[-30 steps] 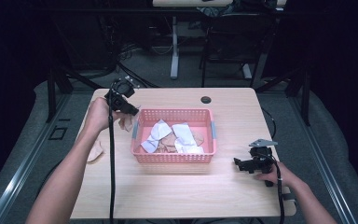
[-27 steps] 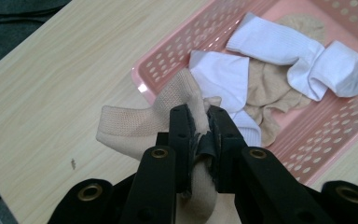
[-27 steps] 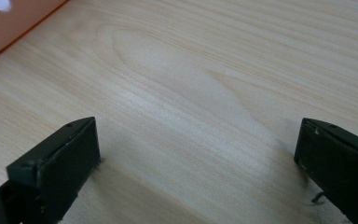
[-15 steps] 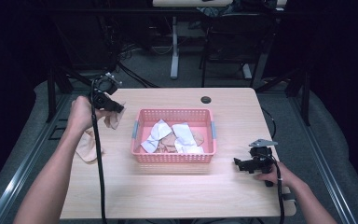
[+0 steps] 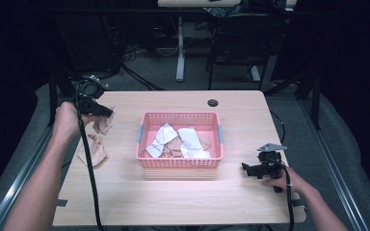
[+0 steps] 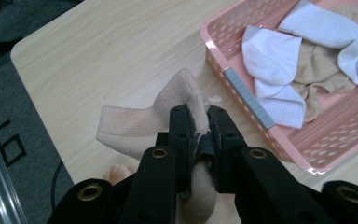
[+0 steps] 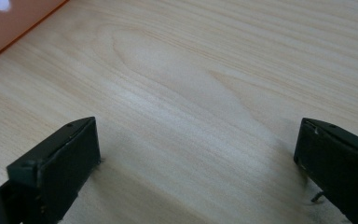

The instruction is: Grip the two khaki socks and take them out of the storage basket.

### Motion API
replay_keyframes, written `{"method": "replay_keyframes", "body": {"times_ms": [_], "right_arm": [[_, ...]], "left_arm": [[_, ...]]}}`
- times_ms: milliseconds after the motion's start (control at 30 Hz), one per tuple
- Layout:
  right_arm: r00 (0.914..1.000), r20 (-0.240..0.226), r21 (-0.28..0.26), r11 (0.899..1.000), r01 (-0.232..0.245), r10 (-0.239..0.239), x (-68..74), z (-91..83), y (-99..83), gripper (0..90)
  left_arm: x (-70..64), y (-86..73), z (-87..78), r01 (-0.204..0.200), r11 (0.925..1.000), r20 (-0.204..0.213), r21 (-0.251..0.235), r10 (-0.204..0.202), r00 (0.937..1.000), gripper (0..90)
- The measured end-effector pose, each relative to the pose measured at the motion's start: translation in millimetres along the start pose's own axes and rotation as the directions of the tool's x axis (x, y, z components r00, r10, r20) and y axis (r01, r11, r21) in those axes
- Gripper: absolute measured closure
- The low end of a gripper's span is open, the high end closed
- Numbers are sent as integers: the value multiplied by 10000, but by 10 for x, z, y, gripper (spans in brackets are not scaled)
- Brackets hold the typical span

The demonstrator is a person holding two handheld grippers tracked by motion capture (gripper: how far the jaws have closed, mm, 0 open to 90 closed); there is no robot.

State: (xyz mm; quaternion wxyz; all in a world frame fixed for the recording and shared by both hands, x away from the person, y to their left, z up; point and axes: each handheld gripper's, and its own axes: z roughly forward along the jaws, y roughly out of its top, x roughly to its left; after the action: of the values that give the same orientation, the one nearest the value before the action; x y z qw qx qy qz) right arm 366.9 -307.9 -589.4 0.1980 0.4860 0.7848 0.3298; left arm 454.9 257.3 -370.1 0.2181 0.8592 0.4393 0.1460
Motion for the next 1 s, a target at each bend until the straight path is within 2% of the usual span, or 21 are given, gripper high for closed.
{"method": "replay_keyframes", "body": {"times_ms": [267, 500, 633, 767, 1000], "right_arm": [[10000, 38, 17, 10000, 15, -15, -1, 0, 0, 0], [10000, 2, 4, 10000, 1, -1, 0, 0, 0, 0], [10000, -3, 2, 10000, -1, 1, 0, 0, 0, 0], [10000, 32, 14, 10000, 10, -10, 0, 0, 0, 0], [10000, 28, -14, 10000, -30, 30, 5, -2, -2, 0]], "left_arm": [[156, -157, -25, 400, 9991, -114, 114, -398, 9991, 810], [249, -268, 81, 682, 9963, -194, 528, -673, 9975, 810], [306, -373, 204, 923, 9924, -198, 810, -910, 9957, 810], [349, -480, 394, 1118, 9864, -155, 1201, -1108, 9937, 810], [356, -609, 659, 1408, 9806, -35, 1366, -1416, 9899, 809]]}}
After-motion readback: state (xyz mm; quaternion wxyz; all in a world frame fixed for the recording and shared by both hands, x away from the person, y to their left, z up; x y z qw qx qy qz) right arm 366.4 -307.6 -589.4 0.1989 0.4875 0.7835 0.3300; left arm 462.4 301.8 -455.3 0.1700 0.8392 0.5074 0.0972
